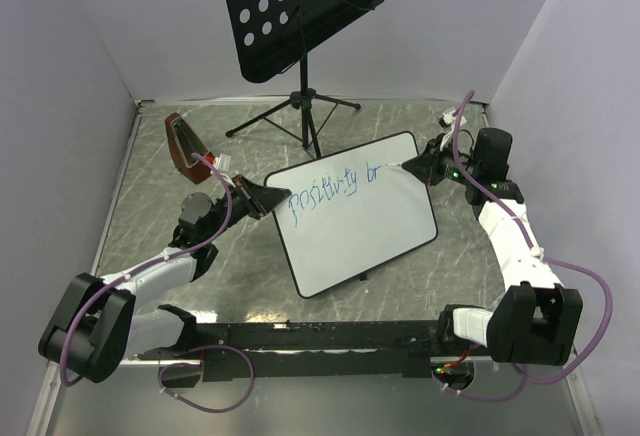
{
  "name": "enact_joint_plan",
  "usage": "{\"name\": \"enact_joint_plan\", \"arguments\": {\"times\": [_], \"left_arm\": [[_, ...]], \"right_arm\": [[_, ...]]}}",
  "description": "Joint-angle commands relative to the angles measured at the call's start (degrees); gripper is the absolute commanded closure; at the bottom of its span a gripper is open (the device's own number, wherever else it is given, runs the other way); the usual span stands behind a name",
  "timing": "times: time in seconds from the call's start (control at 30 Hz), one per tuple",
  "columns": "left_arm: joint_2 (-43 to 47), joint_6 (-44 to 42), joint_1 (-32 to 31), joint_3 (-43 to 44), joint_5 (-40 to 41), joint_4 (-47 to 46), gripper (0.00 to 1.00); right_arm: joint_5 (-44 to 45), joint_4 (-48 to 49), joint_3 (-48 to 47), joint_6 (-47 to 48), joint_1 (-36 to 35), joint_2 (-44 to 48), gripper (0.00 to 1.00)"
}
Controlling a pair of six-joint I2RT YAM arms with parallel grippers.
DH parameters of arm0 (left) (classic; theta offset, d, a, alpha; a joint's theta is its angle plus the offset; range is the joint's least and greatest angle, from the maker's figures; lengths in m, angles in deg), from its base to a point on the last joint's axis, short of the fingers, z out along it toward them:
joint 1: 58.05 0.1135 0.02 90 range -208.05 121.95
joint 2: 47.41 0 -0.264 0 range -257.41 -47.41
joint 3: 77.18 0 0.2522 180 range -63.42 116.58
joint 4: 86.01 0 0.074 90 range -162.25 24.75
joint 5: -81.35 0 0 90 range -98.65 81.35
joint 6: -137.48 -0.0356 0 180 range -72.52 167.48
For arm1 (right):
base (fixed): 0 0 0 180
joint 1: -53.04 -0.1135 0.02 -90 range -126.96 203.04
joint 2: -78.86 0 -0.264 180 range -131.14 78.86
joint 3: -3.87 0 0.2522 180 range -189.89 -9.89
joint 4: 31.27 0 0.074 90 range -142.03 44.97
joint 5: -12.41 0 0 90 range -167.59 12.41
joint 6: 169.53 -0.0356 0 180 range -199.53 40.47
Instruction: Write a sentence on the whiteboard
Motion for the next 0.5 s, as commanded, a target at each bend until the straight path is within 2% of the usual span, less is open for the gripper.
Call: {"name": "enact_joint_plan", "arguments": {"times": [0.0, 0.47], "left_arm": [[1.59, -1.92, -0.27, 0.41, -1.18, -6.59, 0.99], [1.41, -1.65, -0.27, 0.15, -1.18, -6.94, 0.99]], "right_arm": [[-1.74, 2.45, 0.23, 1.52, 0.65, 0.68, 1.00], [-3.15, 4.03, 1.55, 1.00, 1.18, 0.85, 1.00]]}}
